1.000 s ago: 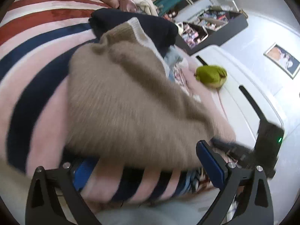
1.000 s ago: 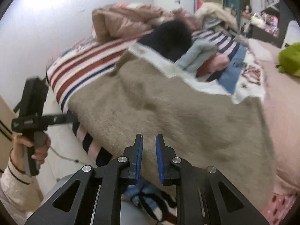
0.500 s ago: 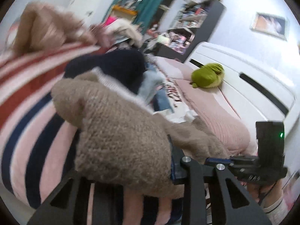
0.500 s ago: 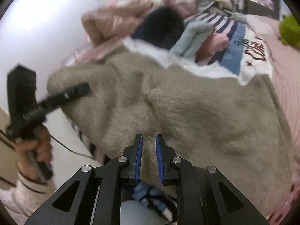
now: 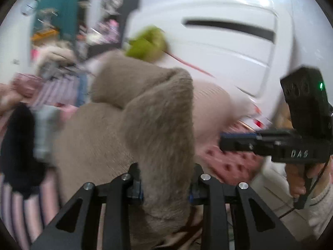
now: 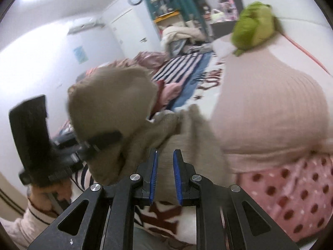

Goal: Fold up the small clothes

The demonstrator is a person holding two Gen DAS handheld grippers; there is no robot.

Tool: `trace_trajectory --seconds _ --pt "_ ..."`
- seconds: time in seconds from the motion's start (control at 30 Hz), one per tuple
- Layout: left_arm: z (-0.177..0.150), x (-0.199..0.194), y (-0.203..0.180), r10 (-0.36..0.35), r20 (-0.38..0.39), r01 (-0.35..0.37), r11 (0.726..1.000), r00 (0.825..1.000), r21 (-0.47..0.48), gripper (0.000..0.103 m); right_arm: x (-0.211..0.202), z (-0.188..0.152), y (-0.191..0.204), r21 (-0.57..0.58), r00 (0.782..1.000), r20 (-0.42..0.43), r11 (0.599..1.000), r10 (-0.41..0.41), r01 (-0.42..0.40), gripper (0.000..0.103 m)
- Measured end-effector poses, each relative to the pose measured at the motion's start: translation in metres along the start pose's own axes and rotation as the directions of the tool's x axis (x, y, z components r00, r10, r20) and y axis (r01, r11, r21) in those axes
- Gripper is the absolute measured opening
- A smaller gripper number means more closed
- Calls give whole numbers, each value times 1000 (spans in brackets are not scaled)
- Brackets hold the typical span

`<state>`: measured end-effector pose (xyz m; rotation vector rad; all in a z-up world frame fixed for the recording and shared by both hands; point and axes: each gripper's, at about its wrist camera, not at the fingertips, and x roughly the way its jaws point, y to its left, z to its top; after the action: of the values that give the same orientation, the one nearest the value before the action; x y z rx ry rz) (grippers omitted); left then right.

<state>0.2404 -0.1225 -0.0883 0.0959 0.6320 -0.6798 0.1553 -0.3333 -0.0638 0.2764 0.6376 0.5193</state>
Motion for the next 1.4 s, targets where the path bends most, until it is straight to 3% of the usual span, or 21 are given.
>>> trace_trajectory --seconds 0.07,0.13,0.23,0.3,0.33,0.43,0.53,0.7,0.83,0.97,1.03,1.2,1.3,1.4 --pt "-3 31 -8 -73 -78 73 997 994 -5 27 -10 -3 -15 32 1000 11 999 -18 18 10" --pt "-8 47 -17 -63 -116 65 998 991 14 30 -15 -8 -28 63 1000 12 998 -29 28 10" --pt "-14 42 -23 -76 -124 82 996 989 44 52 -14 -14 -39 93 999 6 995 -31 30 11" --pt "-13 33 -22 -125 -129 130 991 984 29 78 -15 -14 -41 104 1000 17 994 -20 18 19" --pt "-12 31 -23 -131 -126 136 990 983 29 80 -16 -12 -41 114 999 31 993 -8 4 19" --pt "-13 17 -21 -127 -116 129 992 985 9 83 -14 3 -30 106 997 68 993 41 -48 22" --pt "-14 -2 -19 -154 -90 153 988 984 -19 85 -1 16 -13 53 998 37 997 60 -62 42" --pt "-17 -49 -1 -140 -26 138 989 990 -54 91 24 19 12 -4 996 -12 996 86 -86 45" --pt "-25 -82 36 -59 28 62 990 998 -126 96 32 20 21 -37 995 -15 994 103 -103 63" --pt "-42 -88 80 28 3 -27 977 1000 -212 96 40 22 27 -51 992 -40 992 116 -118 63" --pt "-57 -83 102 44 -27 -50 960 999 -274 96 39 25 27 -47 994 -31 993 109 -111 63" --pt "-96 -55 147 -75 -25 55 879 997 -475 96 34 29 29 -32 990 -16 990 137 -138 70" --pt "-103 -46 151 -177 60 182 835 982 -519 96 29 26 52 -147 987 -15 976 158 -159 74" --pt "-102 -34 147 -230 68 231 816 971 -530 94 49 23 66 -185 992 -100 979 71 -88 74"
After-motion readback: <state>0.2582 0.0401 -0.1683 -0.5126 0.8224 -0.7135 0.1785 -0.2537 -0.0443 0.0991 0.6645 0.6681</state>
